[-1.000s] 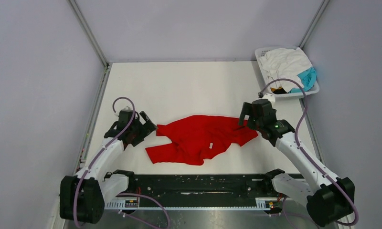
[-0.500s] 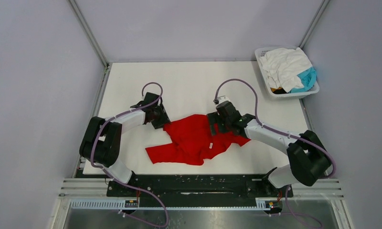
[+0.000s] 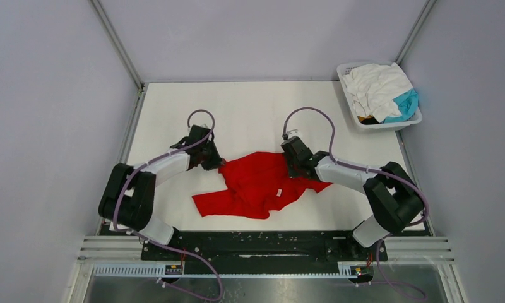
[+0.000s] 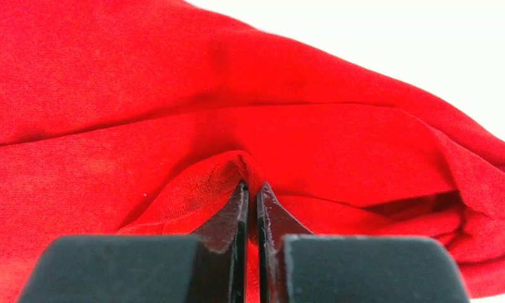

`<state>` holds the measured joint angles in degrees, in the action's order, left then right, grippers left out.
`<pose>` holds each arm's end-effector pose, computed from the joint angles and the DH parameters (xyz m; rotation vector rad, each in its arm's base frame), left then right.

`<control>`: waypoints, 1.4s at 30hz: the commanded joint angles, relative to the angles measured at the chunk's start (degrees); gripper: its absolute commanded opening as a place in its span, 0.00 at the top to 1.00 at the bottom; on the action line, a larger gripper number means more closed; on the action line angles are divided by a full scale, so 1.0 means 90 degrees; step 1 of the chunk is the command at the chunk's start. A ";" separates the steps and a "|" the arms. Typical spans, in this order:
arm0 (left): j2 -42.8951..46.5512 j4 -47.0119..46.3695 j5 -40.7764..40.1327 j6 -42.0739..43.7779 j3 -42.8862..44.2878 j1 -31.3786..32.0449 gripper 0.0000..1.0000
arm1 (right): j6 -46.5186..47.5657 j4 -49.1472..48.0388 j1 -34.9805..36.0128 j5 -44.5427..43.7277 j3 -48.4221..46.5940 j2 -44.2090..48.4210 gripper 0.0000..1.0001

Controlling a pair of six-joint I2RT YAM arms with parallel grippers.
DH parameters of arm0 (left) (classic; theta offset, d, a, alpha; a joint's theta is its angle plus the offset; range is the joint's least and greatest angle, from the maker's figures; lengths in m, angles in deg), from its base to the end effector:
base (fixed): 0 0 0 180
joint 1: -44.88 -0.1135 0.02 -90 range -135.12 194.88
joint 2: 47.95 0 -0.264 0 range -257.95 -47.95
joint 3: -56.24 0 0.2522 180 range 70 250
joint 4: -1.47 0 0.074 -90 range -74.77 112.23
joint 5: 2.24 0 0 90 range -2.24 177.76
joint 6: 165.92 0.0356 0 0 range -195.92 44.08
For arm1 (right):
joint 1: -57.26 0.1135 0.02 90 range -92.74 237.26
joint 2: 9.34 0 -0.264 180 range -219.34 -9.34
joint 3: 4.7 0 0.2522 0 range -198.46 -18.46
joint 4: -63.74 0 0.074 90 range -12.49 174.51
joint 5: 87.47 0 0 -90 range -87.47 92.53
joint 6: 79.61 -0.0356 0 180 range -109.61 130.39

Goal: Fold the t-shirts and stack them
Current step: Flatten out the tshirt

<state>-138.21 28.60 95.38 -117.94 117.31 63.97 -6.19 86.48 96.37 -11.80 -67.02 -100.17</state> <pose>0.2838 -0.1032 0.1636 -0.4737 2.6038 -0.5589 0.2487 0.1908 0.1725 -0.3692 2.4034 0.1290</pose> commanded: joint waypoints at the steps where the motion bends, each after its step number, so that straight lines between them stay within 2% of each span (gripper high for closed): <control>1: 0.1047 -0.0214 -0.0446 -0.0014 -0.0252 0.0028 1.00 | -0.0266 -0.0018 0.0028 -0.0827 0.0201 0.0918 0.97; 5: 0.2164 0.0021 -0.0596 -0.0019 -0.0343 0.0035 1.00 | -0.0380 0.0500 0.0028 -0.1229 0.0443 0.2520 0.99; 10: 0.4042 0.0581 -0.1201 0.0082 -0.0148 0.0051 1.00 | -0.0243 0.1145 0.0020 -0.1332 0.0511 0.4670 0.98; 15: 0.5871 0.1330 -0.1758 0.0369 0.0862 0.0073 1.00 | 0.0019 0.1860 0.0026 -0.1110 -0.0290 0.6196 0.99; 20: 0.6961 0.1786 -0.2224 0.0510 0.1760 0.0075 1.00 | 0.0285 0.2251 0.0021 -0.0679 -0.1426 0.6894 1.00; 26: 0.7494 0.1777 -0.1709 0.0561 0.2547 0.0069 1.00 | 0.0624 0.2658 0.0020 0.0419 -0.3126 0.6729 1.00; 29: 0.7595 0.1782 -0.1889 0.0583 0.2815 0.0074 1.00 | 0.0757 0.2727 0.0022 0.0423 -0.3722 0.6597 1.00; 33: 0.7501 0.2054 -0.2524 0.0466 0.3032 0.0075 1.00 | 0.0957 0.2814 0.0026 -0.0493 -0.4300 0.6192 1.00; 36: 0.7137 0.2208 -0.2952 0.0379 0.2829 0.0075 1.00 | 0.1110 0.3021 0.0022 -0.1652 -0.4566 0.5463 1.00; 40: 0.6041 0.2839 -0.3838 0.0132 0.2417 0.0071 1.00 | 0.1351 0.2988 0.0005 -0.3397 -0.4270 0.4370 1.00; 42: 0.5399 0.3226 -0.4330 -0.0162 0.2094 0.0032 1.00 | 0.1288 0.2920 -0.0234 -0.3365 -0.3876 0.3839 1.00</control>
<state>-74.00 50.87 68.34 -115.52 141.24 64.61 3.08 112.09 96.26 -29.89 -107.34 -54.97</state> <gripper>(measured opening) 0.040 0.055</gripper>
